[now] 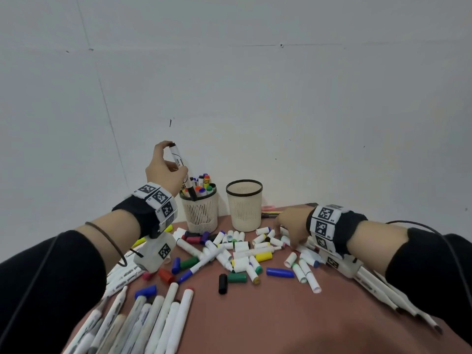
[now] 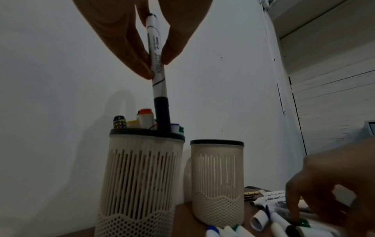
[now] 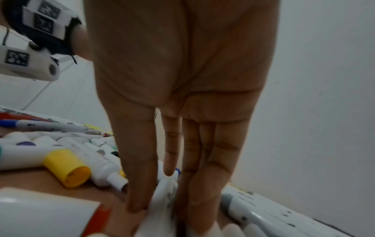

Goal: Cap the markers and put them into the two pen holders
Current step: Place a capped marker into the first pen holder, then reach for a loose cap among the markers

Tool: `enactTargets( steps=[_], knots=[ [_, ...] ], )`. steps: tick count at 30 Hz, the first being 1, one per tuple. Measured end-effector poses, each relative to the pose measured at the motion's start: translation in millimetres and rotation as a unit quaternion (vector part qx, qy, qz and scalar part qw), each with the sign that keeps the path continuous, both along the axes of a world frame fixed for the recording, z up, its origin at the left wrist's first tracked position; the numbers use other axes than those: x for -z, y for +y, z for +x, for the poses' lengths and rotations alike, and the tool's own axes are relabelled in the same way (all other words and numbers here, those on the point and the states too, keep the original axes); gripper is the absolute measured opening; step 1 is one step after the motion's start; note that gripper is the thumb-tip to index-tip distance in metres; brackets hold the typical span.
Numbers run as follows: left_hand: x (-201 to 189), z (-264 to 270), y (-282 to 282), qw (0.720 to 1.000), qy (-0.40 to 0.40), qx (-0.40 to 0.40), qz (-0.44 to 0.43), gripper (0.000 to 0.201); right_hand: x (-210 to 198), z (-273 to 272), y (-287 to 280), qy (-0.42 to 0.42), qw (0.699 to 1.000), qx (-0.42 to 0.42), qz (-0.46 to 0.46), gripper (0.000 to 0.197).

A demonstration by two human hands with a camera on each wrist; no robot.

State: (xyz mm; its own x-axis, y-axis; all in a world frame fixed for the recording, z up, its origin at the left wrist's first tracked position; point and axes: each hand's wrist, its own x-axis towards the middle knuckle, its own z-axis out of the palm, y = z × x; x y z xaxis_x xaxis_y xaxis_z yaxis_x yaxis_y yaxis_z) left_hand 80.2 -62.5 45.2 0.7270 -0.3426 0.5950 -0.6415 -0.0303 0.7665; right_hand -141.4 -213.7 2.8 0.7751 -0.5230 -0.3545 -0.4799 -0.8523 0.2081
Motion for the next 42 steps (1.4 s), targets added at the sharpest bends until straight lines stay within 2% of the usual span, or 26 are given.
enactTargets(
  steps=[8,13,18,21,24,28,31,33,36,38,42],
  knots=[
    [3,13,-9,0.999,-0.031,-0.017,-0.038,0.054,1,1,1,-0.008,1.000,0.005,0.023,0.056],
    [6,16,-12,0.999,-0.043,0.004,0.026,0.059,-16,-2,-3,-0.152,0.984,0.060,0.067,0.049],
    [17,18,-14,0.993,-0.069,0.029,0.092,0.050,-38,-14,3,-0.323,0.930,0.087,0.155,0.043],
    [25,20,-16,0.990,-0.074,0.036,0.113,0.033,-52,-26,16,-0.415,0.876,0.092,0.227,0.041],
    [32,20,-16,0.979,-0.089,0.036,0.179,0.019,-64,-42,34,-0.503,0.800,0.103,0.311,0.038],
    [36,13,-13,0.976,-0.088,0.019,0.197,0.022,-68,-58,52,-0.565,0.705,0.122,0.411,0.040],
    [34,2,-9,0.968,-0.125,0.003,0.218,0.026,-63,-64,61,-0.597,0.626,0.135,0.483,0.039],
    [34,-9,-6,0.964,-0.150,0.024,0.217,0.027,-58,-67,65,-0.616,0.580,0.146,0.513,0.032],
    [36,-31,0,0.953,-0.163,0.094,0.235,0.025,-49,-71,69,-0.624,0.530,0.171,0.548,0.031],
    [39,-46,4,0.924,-0.160,0.163,0.308,0.021,-41,-74,71,-0.625,0.498,0.187,0.571,0.030],
    [48,-72,8,0.811,-0.190,0.242,0.498,0.020,-28,-78,78,-0.635,0.439,0.210,0.600,0.024]
  ],
)
